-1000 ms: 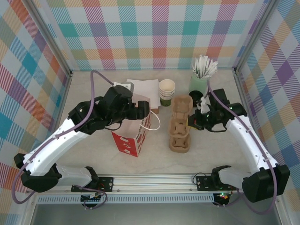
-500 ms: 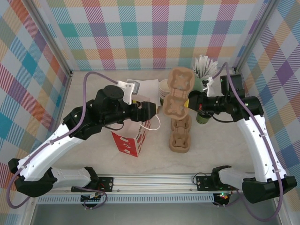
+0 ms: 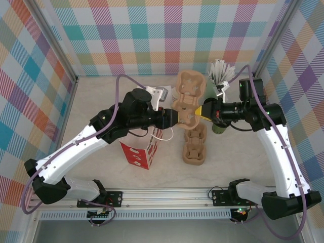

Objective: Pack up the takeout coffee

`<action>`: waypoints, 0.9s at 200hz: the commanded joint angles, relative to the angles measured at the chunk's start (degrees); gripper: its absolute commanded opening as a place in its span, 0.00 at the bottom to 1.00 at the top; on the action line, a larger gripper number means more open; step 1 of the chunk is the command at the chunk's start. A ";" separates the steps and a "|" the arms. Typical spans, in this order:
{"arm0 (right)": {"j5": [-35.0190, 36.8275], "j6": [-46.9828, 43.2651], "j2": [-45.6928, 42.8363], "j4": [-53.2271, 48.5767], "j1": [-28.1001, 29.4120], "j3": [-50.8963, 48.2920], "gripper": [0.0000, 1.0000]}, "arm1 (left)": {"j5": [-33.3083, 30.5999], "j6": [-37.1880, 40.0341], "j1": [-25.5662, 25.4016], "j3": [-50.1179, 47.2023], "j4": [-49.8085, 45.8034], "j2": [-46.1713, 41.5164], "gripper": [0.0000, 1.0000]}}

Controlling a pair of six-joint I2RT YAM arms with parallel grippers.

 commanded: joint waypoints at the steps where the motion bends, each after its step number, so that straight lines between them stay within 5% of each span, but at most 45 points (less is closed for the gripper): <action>1: -0.85 -0.07 -0.87 1.02 0.35 0.00 0.03 | 0.62 -0.22 -0.65 2.61 1.24 -0.14 0.37; 73: 0.30 -1.64 -0.60 0.76 0.35 -1.43 0.07 | -0.99 0.76 -0.68 2.40 -0.74 -0.15 0.15; 107: 4.33 -6.17 -0.95 -1.73 0.39 -0.13 0.26 | -2.13 1.87 -0.67 2.29 -2.90 -0.22 0.04; 138: 15.00 -15.26 -1.69 -7.62 0.37 2.81 0.48 | -2.76 3.21 -0.71 2.66 -6.76 0.09 0.01; 180: 24.43 -27.61 -2.02 -11.78 1.45 8.10 0.56 | -0.40 3.87 -0.80 3.06 -9.40 0.94 0.00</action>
